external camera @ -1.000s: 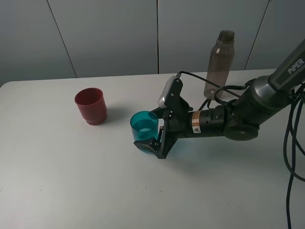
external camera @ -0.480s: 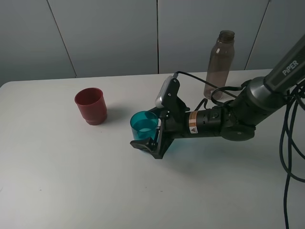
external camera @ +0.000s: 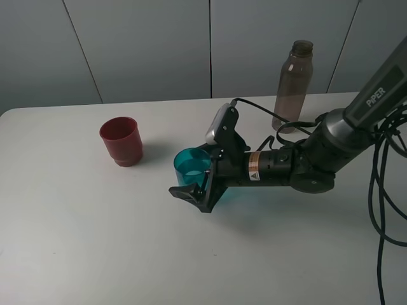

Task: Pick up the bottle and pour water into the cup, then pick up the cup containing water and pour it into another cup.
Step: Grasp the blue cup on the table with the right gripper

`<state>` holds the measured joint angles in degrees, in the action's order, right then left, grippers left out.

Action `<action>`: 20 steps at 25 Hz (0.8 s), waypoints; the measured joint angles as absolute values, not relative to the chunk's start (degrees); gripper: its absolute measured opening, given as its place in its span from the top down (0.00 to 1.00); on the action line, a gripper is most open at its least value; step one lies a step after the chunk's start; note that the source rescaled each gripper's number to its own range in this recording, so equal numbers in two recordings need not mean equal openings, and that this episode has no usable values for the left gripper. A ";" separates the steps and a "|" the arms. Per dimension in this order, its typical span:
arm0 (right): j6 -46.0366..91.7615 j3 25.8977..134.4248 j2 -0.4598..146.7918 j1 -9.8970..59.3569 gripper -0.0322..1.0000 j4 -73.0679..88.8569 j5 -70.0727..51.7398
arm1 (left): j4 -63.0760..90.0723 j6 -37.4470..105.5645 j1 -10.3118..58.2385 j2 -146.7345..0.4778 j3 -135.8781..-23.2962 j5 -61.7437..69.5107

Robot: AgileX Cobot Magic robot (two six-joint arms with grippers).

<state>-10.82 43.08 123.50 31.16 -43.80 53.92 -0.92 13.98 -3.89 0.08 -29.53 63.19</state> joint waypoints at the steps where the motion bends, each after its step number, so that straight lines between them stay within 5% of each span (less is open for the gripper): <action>1: -10.60 43.18 123.50 31.41 0.00 -43.50 54.05 | -0.92 13.98 -3.89 0.08 -29.53 63.19; 18: -10.33 43.89 125.16 31.60 0.00 -42.48 56.63 | -0.92 13.98 -3.89 0.08 -29.53 63.19; 20: -10.33 43.89 125.16 31.60 0.09 -42.73 56.72 | -0.92 13.98 -3.89 0.08 -29.53 63.19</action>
<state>-10.33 43.89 125.16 31.60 -42.73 56.72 -0.92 13.98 -3.89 0.08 -29.53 63.19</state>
